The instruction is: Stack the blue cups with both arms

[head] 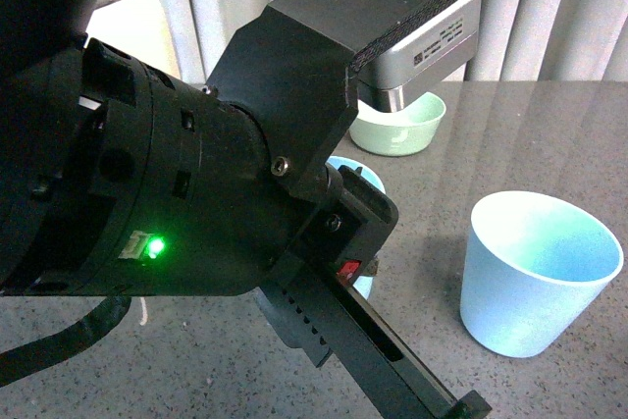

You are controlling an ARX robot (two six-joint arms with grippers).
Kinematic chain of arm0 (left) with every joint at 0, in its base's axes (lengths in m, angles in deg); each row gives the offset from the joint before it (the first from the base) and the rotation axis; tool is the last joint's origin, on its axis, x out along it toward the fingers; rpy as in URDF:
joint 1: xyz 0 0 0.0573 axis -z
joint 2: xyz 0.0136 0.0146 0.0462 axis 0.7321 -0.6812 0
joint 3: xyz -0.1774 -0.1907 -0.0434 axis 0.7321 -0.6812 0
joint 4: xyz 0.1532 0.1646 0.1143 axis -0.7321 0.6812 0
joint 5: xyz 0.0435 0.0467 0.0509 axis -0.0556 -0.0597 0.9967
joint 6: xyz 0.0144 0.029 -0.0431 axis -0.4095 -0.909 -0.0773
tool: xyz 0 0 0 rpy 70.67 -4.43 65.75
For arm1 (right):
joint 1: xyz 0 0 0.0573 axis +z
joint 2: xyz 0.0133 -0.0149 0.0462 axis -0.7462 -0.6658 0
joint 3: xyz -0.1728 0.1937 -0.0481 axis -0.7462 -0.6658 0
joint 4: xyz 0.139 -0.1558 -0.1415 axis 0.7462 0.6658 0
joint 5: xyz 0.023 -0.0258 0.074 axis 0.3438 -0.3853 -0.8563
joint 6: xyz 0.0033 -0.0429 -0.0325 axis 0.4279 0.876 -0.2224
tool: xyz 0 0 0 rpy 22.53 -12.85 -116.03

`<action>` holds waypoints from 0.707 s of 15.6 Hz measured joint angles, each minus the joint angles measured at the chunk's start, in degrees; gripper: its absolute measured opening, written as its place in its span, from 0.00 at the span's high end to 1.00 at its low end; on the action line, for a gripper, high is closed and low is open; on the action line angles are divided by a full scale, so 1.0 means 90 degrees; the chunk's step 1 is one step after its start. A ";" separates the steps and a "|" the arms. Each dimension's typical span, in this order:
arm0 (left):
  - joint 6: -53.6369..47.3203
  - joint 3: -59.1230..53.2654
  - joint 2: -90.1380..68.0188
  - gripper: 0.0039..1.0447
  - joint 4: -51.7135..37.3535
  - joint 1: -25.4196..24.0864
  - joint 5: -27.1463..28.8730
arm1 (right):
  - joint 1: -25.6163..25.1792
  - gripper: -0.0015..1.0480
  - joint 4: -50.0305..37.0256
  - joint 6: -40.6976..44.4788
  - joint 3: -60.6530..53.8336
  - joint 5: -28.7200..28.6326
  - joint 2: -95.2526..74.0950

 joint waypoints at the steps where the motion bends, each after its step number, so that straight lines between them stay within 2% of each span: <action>1: -0.0012 0.0002 -0.0029 0.98 0.0034 0.0000 -0.0036 | 0.0000 0.06 0.0000 0.0000 0.0000 0.0000 0.0000; 4: -0.0153 0.0032 -0.0260 0.98 0.0136 0.0090 -0.0189 | 0.0000 0.06 -0.0002 0.0000 0.0000 0.0000 0.0000; 5: -0.0172 0.0034 -0.0279 0.86 0.0165 0.0112 -0.0253 | 0.0000 0.06 0.0000 0.0000 0.0000 0.0000 0.0000; 6: -0.0172 0.0034 -0.0289 0.80 0.0192 0.0124 -0.0265 | 0.0000 0.06 0.0000 0.0002 0.0000 0.0000 0.0000; 9: -0.0168 0.0058 -0.0291 0.51 0.0209 0.0124 -0.0294 | 0.0000 0.06 0.0000 0.0000 0.0000 0.0000 0.0000; 11: -0.0138 0.0097 -0.0248 0.35 0.0211 0.0121 -0.0321 | 0.0000 0.06 0.0000 0.0002 0.0000 0.0000 0.0000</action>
